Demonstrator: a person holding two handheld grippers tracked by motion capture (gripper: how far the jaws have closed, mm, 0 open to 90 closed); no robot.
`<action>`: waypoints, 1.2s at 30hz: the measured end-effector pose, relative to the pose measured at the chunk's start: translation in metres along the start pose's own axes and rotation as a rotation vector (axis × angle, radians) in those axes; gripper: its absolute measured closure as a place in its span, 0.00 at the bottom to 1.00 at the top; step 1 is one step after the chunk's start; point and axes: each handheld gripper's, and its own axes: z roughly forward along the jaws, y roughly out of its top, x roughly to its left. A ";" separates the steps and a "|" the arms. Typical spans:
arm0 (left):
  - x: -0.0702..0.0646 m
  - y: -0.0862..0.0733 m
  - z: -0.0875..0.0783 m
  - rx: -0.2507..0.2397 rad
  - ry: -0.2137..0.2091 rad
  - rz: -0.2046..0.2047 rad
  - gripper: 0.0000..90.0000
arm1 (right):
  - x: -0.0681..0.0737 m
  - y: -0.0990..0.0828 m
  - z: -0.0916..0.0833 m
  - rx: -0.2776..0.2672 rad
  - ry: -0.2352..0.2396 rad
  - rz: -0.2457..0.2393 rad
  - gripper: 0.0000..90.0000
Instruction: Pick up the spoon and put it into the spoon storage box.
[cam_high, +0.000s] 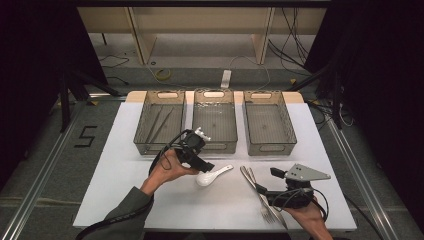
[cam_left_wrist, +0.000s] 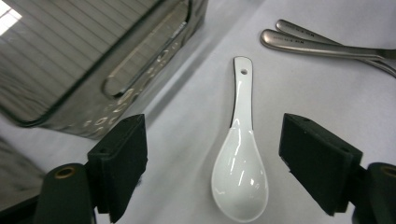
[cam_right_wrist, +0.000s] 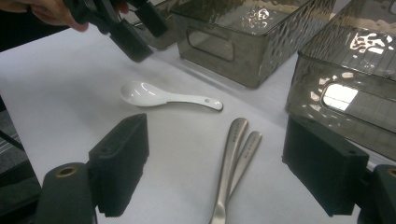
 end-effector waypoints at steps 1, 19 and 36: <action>-0.002 0.000 0.003 0.006 0.000 -0.001 0.27 | 0.000 0.000 0.000 -0.001 0.000 0.000 0.26; -0.017 0.000 0.043 0.106 -0.045 0.037 0.48 | 0.000 0.000 0.000 0.000 0.002 0.000 0.26; -0.022 0.012 0.061 0.160 -0.037 0.064 0.67 | -0.001 0.000 0.001 0.000 0.006 0.009 0.26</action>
